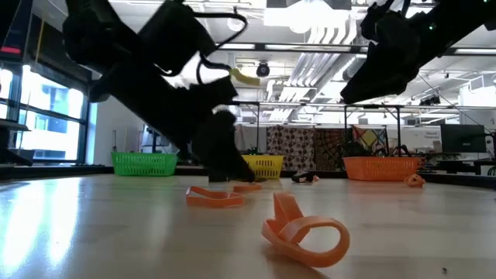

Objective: Sort rubber bands into baskets
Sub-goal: Put the orange rubber band into the orange bin

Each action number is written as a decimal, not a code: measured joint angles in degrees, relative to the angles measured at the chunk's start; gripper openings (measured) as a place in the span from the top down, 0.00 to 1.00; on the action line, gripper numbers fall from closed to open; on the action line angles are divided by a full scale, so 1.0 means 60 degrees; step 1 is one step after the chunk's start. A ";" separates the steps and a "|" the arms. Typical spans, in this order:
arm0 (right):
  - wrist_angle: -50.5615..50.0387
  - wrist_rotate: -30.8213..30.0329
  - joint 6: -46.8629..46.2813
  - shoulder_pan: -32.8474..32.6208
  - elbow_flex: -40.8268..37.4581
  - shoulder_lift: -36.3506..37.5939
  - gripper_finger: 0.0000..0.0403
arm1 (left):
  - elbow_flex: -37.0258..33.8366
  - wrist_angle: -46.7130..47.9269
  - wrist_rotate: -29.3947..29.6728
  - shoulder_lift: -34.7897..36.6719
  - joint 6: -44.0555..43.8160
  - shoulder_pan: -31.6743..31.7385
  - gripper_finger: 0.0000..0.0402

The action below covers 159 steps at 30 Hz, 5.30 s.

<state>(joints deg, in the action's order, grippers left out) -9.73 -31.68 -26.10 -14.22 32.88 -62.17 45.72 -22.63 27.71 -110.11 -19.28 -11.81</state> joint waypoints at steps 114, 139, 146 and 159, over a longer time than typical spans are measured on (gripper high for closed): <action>0.2001 0.6208 0.6171 0.2698 0.4142 -0.8429 0.99 | -0.4106 -0.3283 -0.5403 0.4791 0.3149 0.2124 1.00; -0.1533 0.3091 0.5288 0.2734 0.3567 -0.4677 1.00 | -0.4109 -0.3250 -0.5403 0.4789 0.3498 0.2124 1.00; -0.1557 0.0957 0.4063 0.4425 0.2201 -0.2714 1.00 | -0.4109 -0.3250 -0.5396 0.4791 0.3495 0.2124 1.00; -0.1485 0.0999 0.2060 0.9118 0.1420 -0.2120 1.00 | -0.4109 -0.3341 -0.5345 0.4790 0.3477 0.2127 1.00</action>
<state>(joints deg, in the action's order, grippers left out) -18.64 -25.68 -13.74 40.49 41.40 -74.89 21.06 -42.68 -4.36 -81.37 1.58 0.95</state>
